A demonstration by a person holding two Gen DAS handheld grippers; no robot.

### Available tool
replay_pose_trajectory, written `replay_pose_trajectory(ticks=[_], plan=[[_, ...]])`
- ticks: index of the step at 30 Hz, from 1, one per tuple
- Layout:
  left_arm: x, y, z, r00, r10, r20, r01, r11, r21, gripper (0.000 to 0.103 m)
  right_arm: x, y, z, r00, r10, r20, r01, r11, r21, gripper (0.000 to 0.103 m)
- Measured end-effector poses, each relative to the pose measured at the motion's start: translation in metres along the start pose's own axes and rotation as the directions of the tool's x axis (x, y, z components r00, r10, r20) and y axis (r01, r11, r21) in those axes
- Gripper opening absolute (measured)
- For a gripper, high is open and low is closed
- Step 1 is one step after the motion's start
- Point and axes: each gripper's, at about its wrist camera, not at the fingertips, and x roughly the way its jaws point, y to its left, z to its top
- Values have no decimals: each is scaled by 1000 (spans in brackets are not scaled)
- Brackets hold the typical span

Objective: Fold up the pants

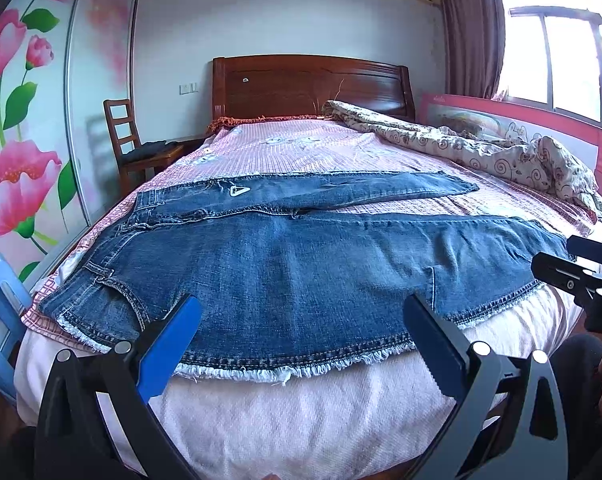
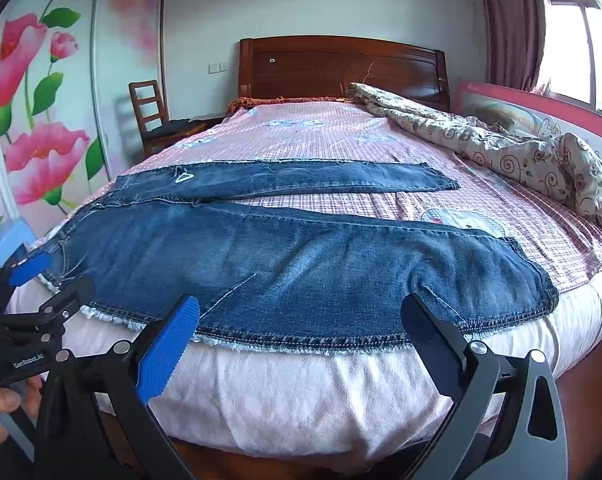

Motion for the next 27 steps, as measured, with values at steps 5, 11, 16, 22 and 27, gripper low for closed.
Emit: replay_pose_trajectory(ticks=[5,11,16,22,27], plan=[[4,-1,-1,1000,-5,-20,5,1000,2,101,1,-1,0,1000,-6,10,6,1000,-8,100],[4,3,4,999,-12,-50,13,1000,7,101,2,-6,-1,1000,-2,1,2,1000,-2,100],[-2,24,25,999,-29,-39,28,999,-16,101,9,-8,-1,1000,6,-16,-6,1000,-2,100],[6,72,69,1000,-8,-2,8,1000,17,101,19,-7,-2,999,26,-47,-26,1000,4,100],[36,130,114,1000,7,-28,-8,1000,-23,101,26,-5,-3,995,35,-93,-35,999,0,100]])
